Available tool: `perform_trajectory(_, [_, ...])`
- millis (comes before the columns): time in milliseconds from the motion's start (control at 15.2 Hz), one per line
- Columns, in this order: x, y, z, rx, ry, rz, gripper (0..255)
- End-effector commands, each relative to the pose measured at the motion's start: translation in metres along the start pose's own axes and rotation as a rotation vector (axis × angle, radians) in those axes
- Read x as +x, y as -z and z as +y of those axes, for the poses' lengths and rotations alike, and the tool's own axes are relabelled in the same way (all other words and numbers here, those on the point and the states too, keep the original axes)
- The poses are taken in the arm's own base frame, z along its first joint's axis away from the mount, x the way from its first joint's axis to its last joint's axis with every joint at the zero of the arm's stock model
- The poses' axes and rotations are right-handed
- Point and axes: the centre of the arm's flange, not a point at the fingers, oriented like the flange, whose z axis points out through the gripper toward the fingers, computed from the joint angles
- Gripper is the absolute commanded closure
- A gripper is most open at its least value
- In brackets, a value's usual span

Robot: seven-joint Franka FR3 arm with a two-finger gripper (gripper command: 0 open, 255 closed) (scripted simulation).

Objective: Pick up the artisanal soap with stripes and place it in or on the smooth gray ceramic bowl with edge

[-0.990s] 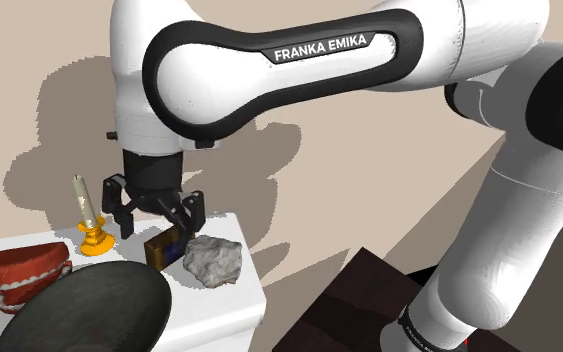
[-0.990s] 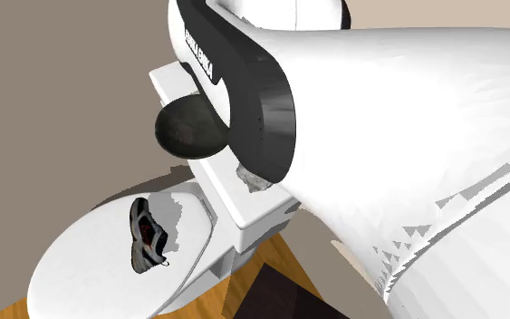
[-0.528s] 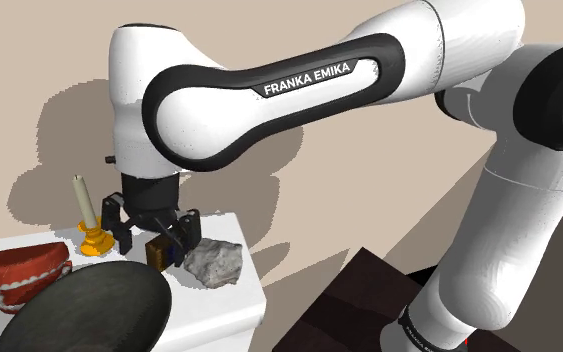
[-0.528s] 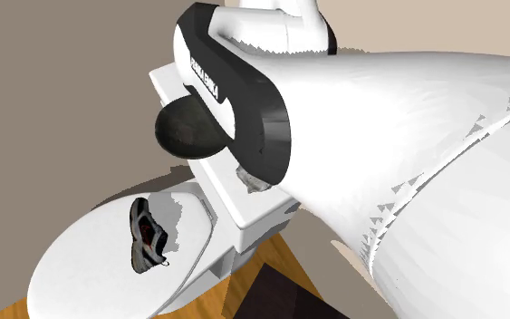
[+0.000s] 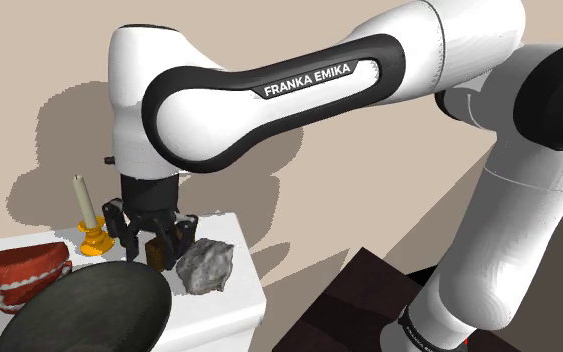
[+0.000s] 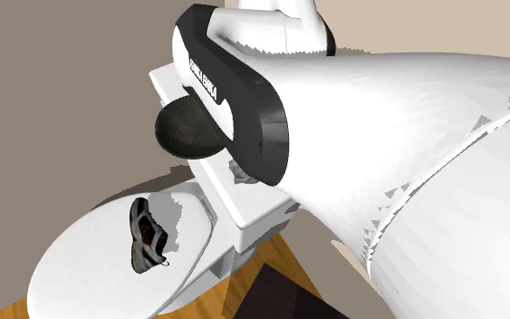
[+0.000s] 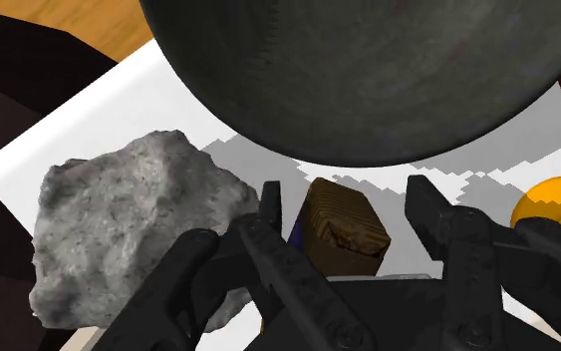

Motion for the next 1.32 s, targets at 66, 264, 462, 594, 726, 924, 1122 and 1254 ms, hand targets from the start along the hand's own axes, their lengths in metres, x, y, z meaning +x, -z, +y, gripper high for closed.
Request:
perform_trajectory(66, [0.002, -0.001, 0.001, -0.004, -0.002, 0.001, 255])
perform_trajectory(264, [0.002, -0.001, 0.001, -0.004, -0.002, 0.001, 255])
perform_trajectory(462, [0.002, -0.001, 0.001, -0.004, -0.002, 0.001, 255])
perform_trajectory(594, [0.001, 0.004, 0.000, -0.004, -0.002, 0.001, 255])
perform_trajectory(726, [-0.001, 0.014, 0.000, -0.004, -0.002, 0.001, 255])
perform_trajectory(924, [-0.003, 0.030, 0.000, -0.004, -0.002, 0.001, 255])
perform_trajectory(1122, [-0.006, 0.045, 0.000, -0.004, -0.002, 0.001, 255])
perform_trajectory(1254, [-0.007, 0.056, 0.000, -0.004, -0.002, 0.001, 255])
